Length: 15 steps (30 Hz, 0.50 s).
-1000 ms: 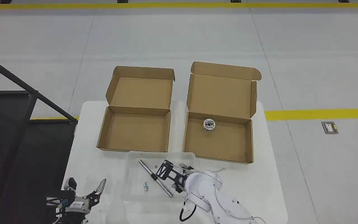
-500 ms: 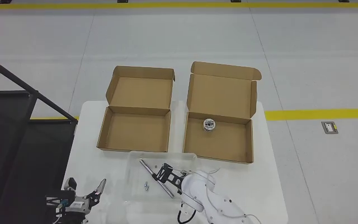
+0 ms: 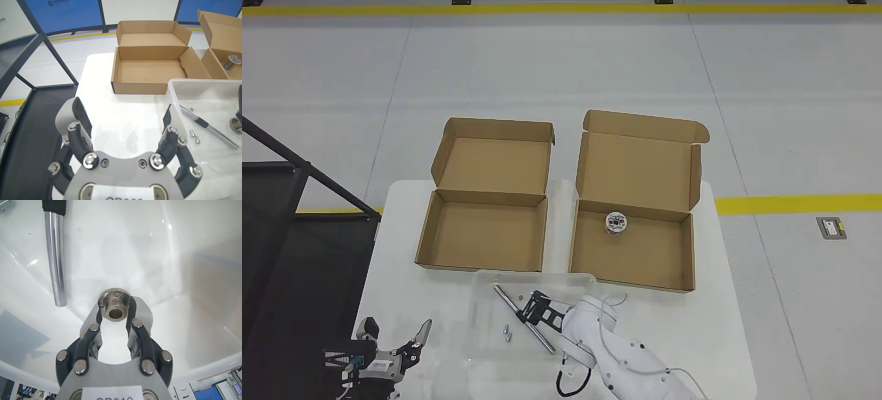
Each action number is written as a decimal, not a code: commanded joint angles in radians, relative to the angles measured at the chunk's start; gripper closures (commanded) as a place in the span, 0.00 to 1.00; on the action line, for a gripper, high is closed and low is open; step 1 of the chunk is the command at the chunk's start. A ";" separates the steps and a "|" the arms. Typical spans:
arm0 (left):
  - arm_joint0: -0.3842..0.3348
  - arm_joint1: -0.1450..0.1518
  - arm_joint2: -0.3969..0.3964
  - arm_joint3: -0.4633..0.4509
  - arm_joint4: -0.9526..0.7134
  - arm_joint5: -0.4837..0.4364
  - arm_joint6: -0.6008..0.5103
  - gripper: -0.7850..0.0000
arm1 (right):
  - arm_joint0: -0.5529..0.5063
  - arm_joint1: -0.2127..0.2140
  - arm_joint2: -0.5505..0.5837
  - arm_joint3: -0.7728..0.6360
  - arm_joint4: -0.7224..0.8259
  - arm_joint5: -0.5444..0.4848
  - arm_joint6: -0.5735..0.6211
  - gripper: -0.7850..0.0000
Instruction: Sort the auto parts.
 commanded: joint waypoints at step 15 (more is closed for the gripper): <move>0.000 0.000 0.000 0.000 0.000 0.000 0.000 0.00 | 0.035 -0.025 -0.002 0.054 0.014 0.006 0.024 1.00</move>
